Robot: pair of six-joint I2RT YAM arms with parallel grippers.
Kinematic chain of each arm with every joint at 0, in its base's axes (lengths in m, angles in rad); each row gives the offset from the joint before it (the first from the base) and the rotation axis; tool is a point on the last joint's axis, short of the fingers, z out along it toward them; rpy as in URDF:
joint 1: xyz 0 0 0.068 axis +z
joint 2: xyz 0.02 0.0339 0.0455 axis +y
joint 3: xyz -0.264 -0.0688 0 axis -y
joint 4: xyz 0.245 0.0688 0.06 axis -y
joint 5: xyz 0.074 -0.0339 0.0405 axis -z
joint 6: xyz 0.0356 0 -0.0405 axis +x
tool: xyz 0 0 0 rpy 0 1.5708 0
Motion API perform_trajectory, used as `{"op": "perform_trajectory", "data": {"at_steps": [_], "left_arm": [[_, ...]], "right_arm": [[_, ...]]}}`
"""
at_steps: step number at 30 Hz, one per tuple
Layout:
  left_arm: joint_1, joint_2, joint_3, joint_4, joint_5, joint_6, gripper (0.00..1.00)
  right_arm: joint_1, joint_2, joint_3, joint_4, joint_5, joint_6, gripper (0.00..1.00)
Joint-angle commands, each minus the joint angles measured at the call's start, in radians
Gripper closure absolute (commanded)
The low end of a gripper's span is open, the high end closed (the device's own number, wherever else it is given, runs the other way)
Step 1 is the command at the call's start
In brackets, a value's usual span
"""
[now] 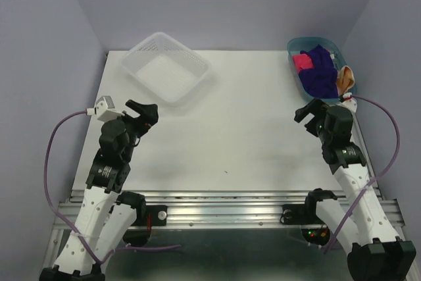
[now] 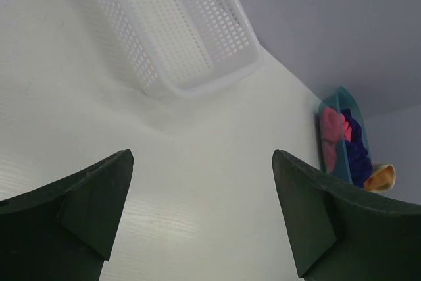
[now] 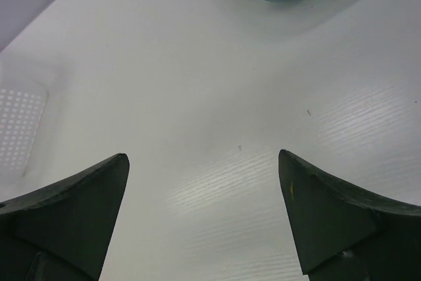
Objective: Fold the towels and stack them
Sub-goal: Grab crumpled towel
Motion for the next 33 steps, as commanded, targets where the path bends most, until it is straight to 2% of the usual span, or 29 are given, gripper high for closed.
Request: {"op": "perform_trajectory", "data": {"at_steps": [1,6,9,10,11,15,17,24,29,33], "left_arm": [[-0.001,-0.011,-0.030,0.056,-0.004,0.001,0.01],[-0.001,0.001,-0.053,0.112,0.002,0.019,0.01],[-0.002,0.030,-0.050,0.131,0.019,0.036,0.01],[-0.001,0.038,-0.052,0.141,0.023,0.048,0.01],[-0.002,0.053,-0.052,0.150,0.025,0.054,0.01],[-0.002,0.070,-0.056,0.153,0.008,0.066,0.01],[-0.002,0.067,-0.067,0.164,0.004,0.070,0.01],[-0.004,0.075,-0.076,0.170,-0.013,0.079,0.01],[-0.004,0.087,-0.070,0.174,-0.018,0.086,0.01],[-0.004,0.096,-0.070,0.173,-0.023,0.086,0.01]], "right_arm": [[0.000,-0.036,0.044,0.045,0.051,0.021,0.00],[-0.001,-0.007,-0.013,0.208,0.036,-0.003,0.00],[0.000,0.106,0.094,0.176,0.138,-0.029,0.00],[0.000,0.147,0.180,0.154,0.174,-0.034,0.00],[-0.003,0.251,0.237,0.093,0.248,-0.034,0.00],[-0.018,0.523,0.488,-0.023,0.372,-0.066,0.00],[-0.037,0.661,0.625,-0.054,0.372,-0.095,0.00],[-0.146,0.953,0.916,-0.107,0.260,-0.147,0.00],[-0.152,1.094,1.003,-0.098,0.185,-0.198,0.08],[-0.156,1.137,1.023,-0.097,0.238,-0.181,0.14]]}}
